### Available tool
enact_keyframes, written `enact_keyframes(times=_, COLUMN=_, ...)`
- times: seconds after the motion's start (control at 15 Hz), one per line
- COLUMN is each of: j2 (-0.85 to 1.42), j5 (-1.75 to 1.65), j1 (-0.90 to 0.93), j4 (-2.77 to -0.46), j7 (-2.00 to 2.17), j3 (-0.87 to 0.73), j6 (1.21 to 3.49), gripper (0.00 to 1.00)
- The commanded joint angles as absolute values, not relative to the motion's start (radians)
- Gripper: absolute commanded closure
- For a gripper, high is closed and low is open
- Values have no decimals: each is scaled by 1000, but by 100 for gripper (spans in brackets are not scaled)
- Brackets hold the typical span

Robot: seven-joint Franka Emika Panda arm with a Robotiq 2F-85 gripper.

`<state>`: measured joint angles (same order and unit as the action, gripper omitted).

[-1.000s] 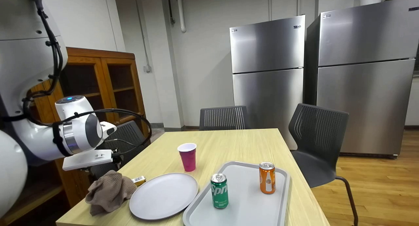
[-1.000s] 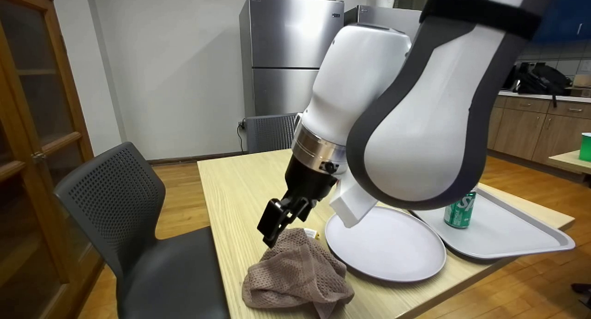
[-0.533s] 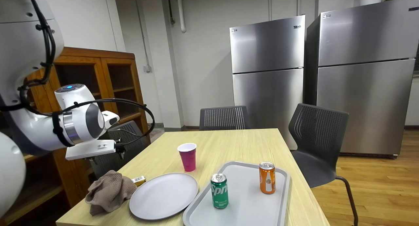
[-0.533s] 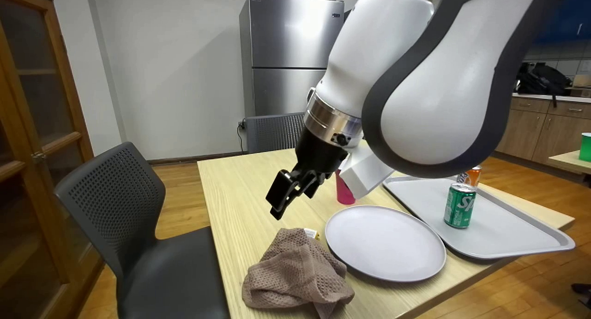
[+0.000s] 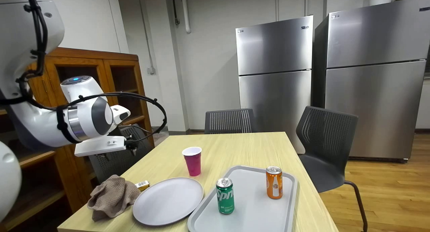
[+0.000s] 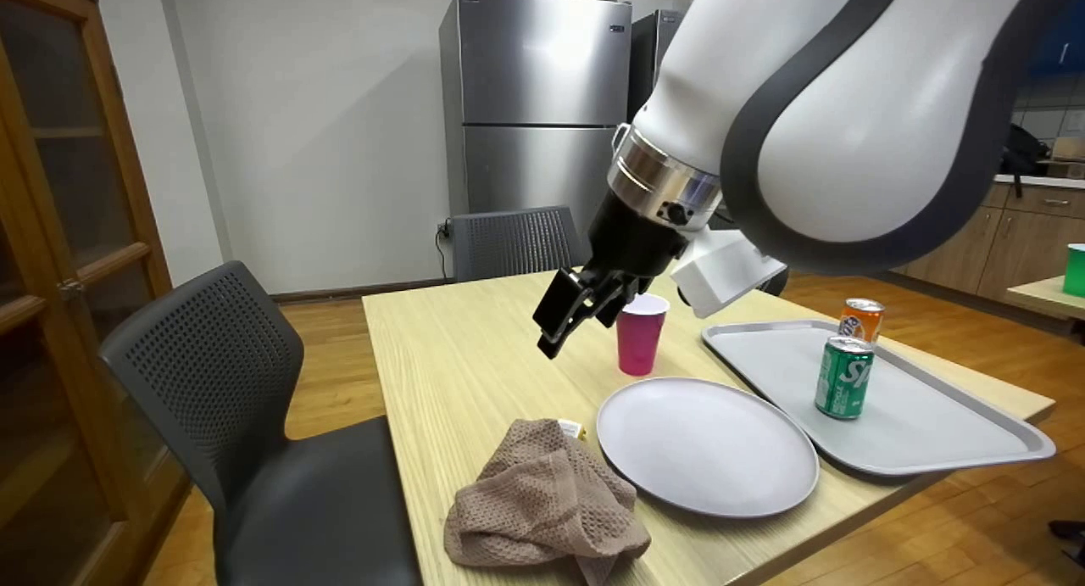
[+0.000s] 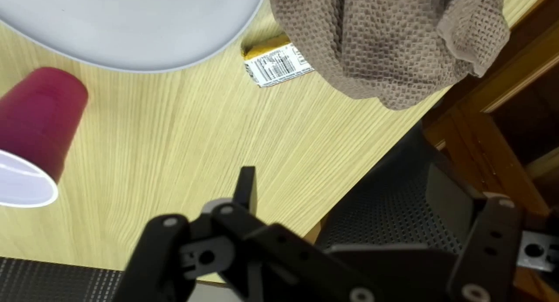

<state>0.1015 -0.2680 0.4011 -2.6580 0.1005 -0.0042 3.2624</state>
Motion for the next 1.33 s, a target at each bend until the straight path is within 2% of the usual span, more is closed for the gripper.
enact_keyframes(times=0.0, j2=22, j5=-284, j1=364, j4=-2708, j7=78, j3=-27, j6=3228, gripper=0)
enact_keyframes(times=1.27, j2=-14, j5=-344, j1=248, j4=-2694, j7=89, j3=-334, j6=3137, gripper=0)
